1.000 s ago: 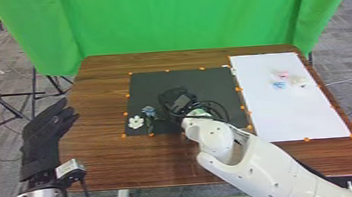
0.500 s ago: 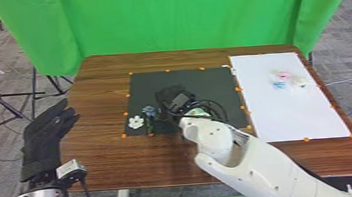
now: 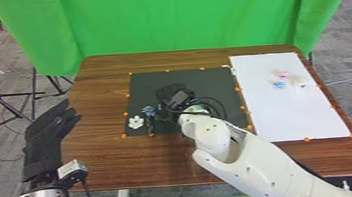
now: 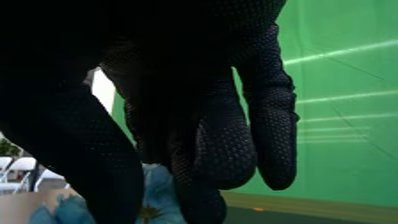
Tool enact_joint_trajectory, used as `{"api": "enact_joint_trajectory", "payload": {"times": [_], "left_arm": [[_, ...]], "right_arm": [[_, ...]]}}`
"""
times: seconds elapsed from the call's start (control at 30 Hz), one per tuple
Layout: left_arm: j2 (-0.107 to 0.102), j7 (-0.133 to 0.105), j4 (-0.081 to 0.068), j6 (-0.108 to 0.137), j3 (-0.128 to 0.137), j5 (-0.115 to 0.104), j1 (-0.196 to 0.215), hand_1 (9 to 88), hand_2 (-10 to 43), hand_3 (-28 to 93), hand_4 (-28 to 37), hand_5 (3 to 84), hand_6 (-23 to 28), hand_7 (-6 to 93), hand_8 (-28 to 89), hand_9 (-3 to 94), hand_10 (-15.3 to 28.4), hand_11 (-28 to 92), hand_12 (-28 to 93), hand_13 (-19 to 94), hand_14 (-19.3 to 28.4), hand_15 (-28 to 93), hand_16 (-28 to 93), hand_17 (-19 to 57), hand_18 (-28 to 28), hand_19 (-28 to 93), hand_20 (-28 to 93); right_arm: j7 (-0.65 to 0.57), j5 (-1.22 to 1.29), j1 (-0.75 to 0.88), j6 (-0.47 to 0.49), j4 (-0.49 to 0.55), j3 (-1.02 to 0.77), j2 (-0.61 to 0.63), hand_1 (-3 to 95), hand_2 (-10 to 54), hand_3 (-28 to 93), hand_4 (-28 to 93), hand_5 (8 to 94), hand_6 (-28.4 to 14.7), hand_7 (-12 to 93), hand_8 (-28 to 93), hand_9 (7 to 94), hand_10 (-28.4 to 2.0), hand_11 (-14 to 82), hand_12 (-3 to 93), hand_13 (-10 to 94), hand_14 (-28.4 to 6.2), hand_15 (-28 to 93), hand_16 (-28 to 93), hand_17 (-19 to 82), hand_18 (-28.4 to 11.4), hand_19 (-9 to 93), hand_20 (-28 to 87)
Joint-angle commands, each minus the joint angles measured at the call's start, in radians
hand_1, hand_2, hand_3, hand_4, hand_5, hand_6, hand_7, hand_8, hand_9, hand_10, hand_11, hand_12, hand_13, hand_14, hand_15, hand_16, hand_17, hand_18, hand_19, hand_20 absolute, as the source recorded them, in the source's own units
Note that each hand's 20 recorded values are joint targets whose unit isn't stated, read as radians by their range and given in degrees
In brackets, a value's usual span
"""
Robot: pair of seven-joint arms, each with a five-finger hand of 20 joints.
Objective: Arrange flowers
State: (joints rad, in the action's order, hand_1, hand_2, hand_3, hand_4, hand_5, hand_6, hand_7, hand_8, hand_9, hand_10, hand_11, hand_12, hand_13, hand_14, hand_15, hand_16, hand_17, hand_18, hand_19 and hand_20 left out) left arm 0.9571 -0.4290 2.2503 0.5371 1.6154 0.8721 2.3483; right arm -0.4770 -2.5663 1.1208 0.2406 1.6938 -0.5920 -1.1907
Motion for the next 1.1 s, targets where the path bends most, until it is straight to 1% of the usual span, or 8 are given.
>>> {"api": "enact_joint_trajectory", "payload": {"times": [0.03, 0.13, 0.37, 0.47, 0.67, 0.77, 0.97, 1.1], "left_arm": [[0.008, 0.01, -0.001, -0.013, 0.003, 0.012, 0.006, 26.8, 4.9, 83, -18.1, 41.0, 11.0, 15.9, -11, 34.6, 20.1, 37, 5, 24, 26.8, 64, -18, -9.3, 21.1, 60, 1], [0.006, 0.005, -0.001, -0.012, 0.004, 0.01, 0.009, 26.9, 4.7, 83, -17.9, 41.0, 11.1, 15.9, -11, 34.7, 20.1, 37, 5, 24, 26.9, 64, -18, -9.3, 21.1, 60, 1], [0.004, 0.005, 0.0, -0.01, 0.004, 0.008, 0.016, 27.3, 4.2, 83, -17.3, 41.0, 11.0, 16.0, -11, 34.7, 20.0, 37, 5, 24, 26.7, 64, -18, -9.3, 21.1, 60, 1], [0.001, 0.004, -0.002, -0.011, 0.001, 0.012, 0.013, 27.4, 4.1, 83, -17.0, 41.0, 11.0, 16.0, -11, 34.7, 20.0, 37, 5, 24, 26.7, 64, -18, -9.3, 21.1, 60, 1], [-0.004, -0.016, 0.003, 0.005, 0.006, -0.001, 0.038, 27.6, 3.9, 83, -16.7, 40.9, 10.9, 16.2, -11, 34.7, 20.0, 37, 5, 24, 26.7, 64, -18, -9.3, 21.1, 60, 1], [-0.007, -0.033, 0.006, 0.017, 0.004, -0.012, 0.052, 27.8, 3.9, 83, -16.8, 40.9, 11.0, 16.1, -11, 34.7, 20.0, 37, 5, 24, 26.8, 64, -18, -9.3, 21.0, 60, 1], [-0.021, -0.068, 0.014, 0.039, 0.011, -0.028, 0.079, 27.5, 3.9, 83, -17.4, 41.0, 11.0, 15.9, -11, 34.8, 20.0, 37, 5, 24, 26.8, 64, -18, -9.3, 21.1, 60, 1], [-0.024, -0.074, 0.018, 0.044, 0.014, -0.029, 0.089, 26.9, 4.0, 83, -18.1, 41.1, 11.0, 15.8, -11, 34.8, 20.1, 37, 5, 24, 26.8, 64, -18, -9.3, 21.1, 60, 1]], "right_arm": [[0.004, -0.026, 0.028, 0.09, 0.013, -0.039, -0.031, 42.7, -9.5, 84, -28, 59.1, -8.5, 21, -11, 62.1, -17.0, 38.7, 24.0, 65, -8.5, 76, 20, 30, -21.3, 93, -6], [0.026, -0.046, 0.05, 0.135, 0.028, -0.068, -0.047, 42.0, -9.5, 85, -28, 58.0, -9.2, 20, -11, 60.1, -18.4, 40.3, 22.3, 64, -9.3, 76, 19, 30, -21.6, 92, -6], [0.051, -0.045, 0.067, 0.163, 0.055, -0.093, -0.062, 39.4, -9.5, 85, -28, 56.2, -11.7, 17, -9, 56.1, -20.4, 40.5, 20.8, 62, -11.3, 78, 16, 27, -22.8, 91, -6], [0.055, -0.048, 0.062, 0.16, 0.059, -0.093, -0.062, 38.0, -9.5, 84, -28, 55.6, -12.6, 16, -9, 54.5, -20.9, 40.2, 20.8, 61, -11.8, 79, 16, 27, -23.3, 91, -5], [0.025, -0.003, 0.011, 0.129, 0.095, -0.058, -0.022, 36.1, -9.5, 84, -28, 54.9, -14.3, 14, -8, 52.3, -22.6, 38.3, 20.3, 59, -13.2, 79, 15, 25, -24.2, 90, -4], [0.014, 0.038, -0.016, 0.115, 0.131, -0.057, 0.017, 35.4, -9.5, 84, -27, 54.9, -14.6, 14, -8, 51.9, -22.8, 37.9, 20.3, 58, -13.4, 79, 14, 25, -24.4, 89, -3], [-0.011, 0.185, -0.073, 0.019, 0.196, -0.084, 0.18, 33.0, -7.3, 83, -26, 54.6, -13.7, 14, -8, 51.9, -22.8, 35.7, 19.5, 58, -13.7, 79, 14, 27, -24.2, 89, -3], [0.013, 0.236, -0.089, -0.04, 0.193, -0.127, 0.298, 32.3, -5.2, 83, -25, 54.9, -12.2, 15, -8, 53.8, -21.7, 34.4, 19.0, 59, -12.8, 78, 13, 29, -23.2, 89, -3]]}}
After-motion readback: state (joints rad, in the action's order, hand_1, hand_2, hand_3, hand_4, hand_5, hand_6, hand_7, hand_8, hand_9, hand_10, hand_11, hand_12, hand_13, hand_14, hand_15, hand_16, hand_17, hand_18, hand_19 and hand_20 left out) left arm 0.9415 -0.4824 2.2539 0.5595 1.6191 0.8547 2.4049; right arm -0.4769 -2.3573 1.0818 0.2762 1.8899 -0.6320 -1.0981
